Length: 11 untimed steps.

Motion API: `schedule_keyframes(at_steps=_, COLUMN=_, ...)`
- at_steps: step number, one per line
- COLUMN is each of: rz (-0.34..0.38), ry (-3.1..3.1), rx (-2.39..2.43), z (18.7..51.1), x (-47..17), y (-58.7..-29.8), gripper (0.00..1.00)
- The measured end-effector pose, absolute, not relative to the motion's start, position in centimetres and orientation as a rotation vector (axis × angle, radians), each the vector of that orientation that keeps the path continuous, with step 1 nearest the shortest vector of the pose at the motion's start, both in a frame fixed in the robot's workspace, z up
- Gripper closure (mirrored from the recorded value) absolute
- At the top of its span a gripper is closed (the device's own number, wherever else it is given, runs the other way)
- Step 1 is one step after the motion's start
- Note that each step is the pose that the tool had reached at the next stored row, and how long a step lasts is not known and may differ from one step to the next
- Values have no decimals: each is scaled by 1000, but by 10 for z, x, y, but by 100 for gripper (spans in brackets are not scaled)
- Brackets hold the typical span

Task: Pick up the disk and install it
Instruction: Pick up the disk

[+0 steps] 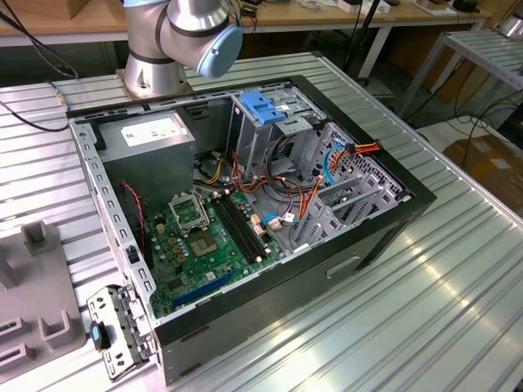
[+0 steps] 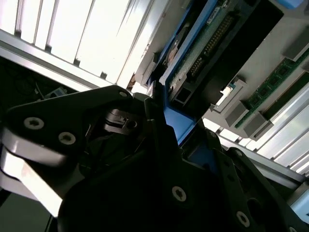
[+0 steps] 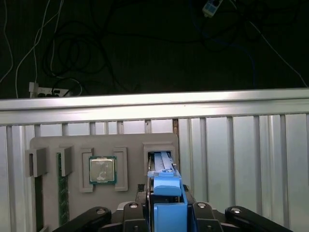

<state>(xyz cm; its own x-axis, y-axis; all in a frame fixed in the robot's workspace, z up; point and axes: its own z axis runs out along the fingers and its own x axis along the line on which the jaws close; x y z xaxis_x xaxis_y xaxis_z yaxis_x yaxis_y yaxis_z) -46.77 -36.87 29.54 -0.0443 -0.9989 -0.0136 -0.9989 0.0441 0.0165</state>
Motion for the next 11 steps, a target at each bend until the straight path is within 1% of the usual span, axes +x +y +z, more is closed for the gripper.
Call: schedule_keyframes(at_steps=11, rz=-33, ry=-2269, rx=2170, z=295, x=-468, y=-369, gripper=63)
